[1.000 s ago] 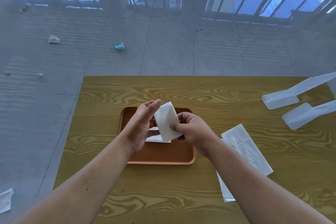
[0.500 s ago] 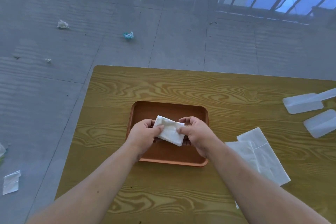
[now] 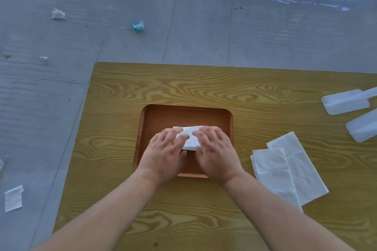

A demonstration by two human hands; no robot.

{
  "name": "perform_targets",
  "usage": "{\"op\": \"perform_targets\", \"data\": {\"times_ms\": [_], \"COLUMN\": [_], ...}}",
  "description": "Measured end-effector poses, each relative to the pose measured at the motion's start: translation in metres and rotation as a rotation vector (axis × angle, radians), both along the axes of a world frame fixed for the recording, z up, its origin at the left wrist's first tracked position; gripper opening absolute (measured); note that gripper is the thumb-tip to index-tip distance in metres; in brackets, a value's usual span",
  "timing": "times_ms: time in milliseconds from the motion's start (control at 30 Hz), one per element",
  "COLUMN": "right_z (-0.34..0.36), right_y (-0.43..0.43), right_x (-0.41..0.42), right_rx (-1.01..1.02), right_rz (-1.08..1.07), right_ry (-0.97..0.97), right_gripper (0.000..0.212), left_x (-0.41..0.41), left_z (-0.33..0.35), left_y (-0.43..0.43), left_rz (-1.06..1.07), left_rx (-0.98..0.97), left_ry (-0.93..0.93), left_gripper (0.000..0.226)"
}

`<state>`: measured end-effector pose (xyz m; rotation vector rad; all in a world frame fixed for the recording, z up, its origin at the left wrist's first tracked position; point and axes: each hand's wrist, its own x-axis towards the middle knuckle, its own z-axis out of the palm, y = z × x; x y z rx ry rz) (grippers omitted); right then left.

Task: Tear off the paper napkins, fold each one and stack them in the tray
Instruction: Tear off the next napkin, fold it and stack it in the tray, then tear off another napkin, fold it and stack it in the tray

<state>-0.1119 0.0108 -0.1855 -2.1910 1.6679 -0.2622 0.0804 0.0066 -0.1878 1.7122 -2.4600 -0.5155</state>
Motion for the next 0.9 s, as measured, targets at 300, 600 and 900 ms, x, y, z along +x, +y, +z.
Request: {"op": "perform_targets", "data": {"times_ms": [300, 600, 900], "right_z": [0.015, 0.017, -0.001], "right_y": [0.035, 0.115, 0.153], "right_x": [-0.051, -0.171, -0.196], "right_rx": [0.172, 0.264, 0.337], "right_rz": [-0.141, -0.488, -0.349], "right_ry": [-0.020, 0.049, 0.130], "right_gripper": [0.050, 0.029, 0.056], "left_x": [-0.044, -0.182, -0.234], "left_z": [0.022, 0.021, -0.002], "left_y": [-0.008, -0.003, 0.012], "left_rz": [-0.084, -0.522, -0.739], "left_rx": [0.104, 0.141, 0.177], "left_ry": [-0.185, -0.066, -0.230], "left_gripper": [0.045, 0.050, 0.061]}}
